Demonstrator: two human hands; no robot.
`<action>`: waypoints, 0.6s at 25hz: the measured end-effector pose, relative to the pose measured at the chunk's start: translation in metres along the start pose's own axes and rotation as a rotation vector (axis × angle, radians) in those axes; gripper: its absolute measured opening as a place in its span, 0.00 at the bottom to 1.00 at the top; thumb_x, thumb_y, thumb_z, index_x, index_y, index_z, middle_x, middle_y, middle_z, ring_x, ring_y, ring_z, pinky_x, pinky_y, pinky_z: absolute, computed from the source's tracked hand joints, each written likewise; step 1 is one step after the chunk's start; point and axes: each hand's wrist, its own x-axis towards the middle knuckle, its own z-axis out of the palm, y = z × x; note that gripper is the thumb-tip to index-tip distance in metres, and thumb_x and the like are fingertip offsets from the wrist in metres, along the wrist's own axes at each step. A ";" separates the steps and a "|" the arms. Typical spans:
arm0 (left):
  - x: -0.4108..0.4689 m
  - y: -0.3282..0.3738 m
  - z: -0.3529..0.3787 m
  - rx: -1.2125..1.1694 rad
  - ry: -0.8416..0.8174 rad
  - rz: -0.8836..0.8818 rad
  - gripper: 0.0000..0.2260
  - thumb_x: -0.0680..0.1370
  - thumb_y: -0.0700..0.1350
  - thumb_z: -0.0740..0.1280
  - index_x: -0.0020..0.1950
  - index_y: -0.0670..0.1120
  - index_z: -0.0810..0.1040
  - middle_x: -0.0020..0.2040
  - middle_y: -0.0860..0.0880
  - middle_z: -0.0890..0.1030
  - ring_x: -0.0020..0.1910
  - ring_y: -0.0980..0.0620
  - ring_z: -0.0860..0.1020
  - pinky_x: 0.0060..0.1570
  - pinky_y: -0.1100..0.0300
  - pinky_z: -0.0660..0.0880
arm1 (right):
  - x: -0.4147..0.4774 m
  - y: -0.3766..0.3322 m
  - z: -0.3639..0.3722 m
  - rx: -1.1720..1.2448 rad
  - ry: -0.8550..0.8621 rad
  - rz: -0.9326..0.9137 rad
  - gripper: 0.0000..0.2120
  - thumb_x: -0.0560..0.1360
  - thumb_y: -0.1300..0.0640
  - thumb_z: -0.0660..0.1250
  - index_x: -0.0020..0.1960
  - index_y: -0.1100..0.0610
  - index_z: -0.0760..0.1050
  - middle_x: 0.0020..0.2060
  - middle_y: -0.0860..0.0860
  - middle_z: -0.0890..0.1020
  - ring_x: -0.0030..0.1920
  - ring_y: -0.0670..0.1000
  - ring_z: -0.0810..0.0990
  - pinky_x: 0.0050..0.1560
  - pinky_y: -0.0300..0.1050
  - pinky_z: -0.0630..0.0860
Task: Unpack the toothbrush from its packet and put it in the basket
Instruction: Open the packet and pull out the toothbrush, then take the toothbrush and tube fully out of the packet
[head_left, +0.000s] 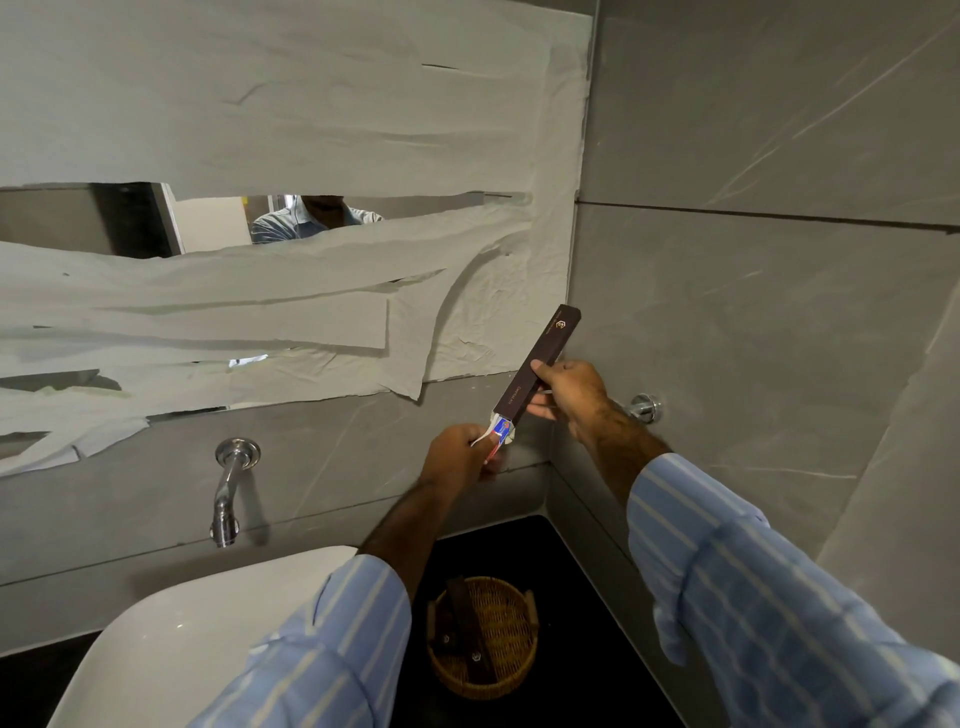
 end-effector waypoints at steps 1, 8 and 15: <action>0.001 -0.001 -0.001 0.028 -0.004 -0.009 0.11 0.79 0.46 0.66 0.41 0.44 0.83 0.35 0.43 0.83 0.35 0.45 0.80 0.48 0.44 0.82 | 0.002 -0.003 -0.002 0.001 0.010 -0.007 0.12 0.78 0.56 0.66 0.56 0.63 0.76 0.46 0.58 0.85 0.40 0.55 0.86 0.38 0.48 0.84; -0.002 -0.008 -0.009 0.151 -0.021 -0.003 0.14 0.80 0.47 0.65 0.42 0.39 0.85 0.34 0.44 0.83 0.33 0.47 0.79 0.48 0.47 0.80 | 0.007 -0.025 -0.025 -0.001 0.105 -0.074 0.11 0.79 0.54 0.66 0.55 0.62 0.76 0.49 0.58 0.86 0.40 0.52 0.86 0.41 0.47 0.85; -0.015 -0.045 -0.017 0.123 0.030 -0.140 0.13 0.79 0.45 0.67 0.44 0.37 0.85 0.42 0.35 0.86 0.43 0.36 0.84 0.55 0.42 0.80 | -0.005 -0.030 -0.044 -0.016 0.129 -0.126 0.15 0.79 0.53 0.65 0.61 0.62 0.76 0.51 0.56 0.86 0.47 0.53 0.87 0.46 0.47 0.85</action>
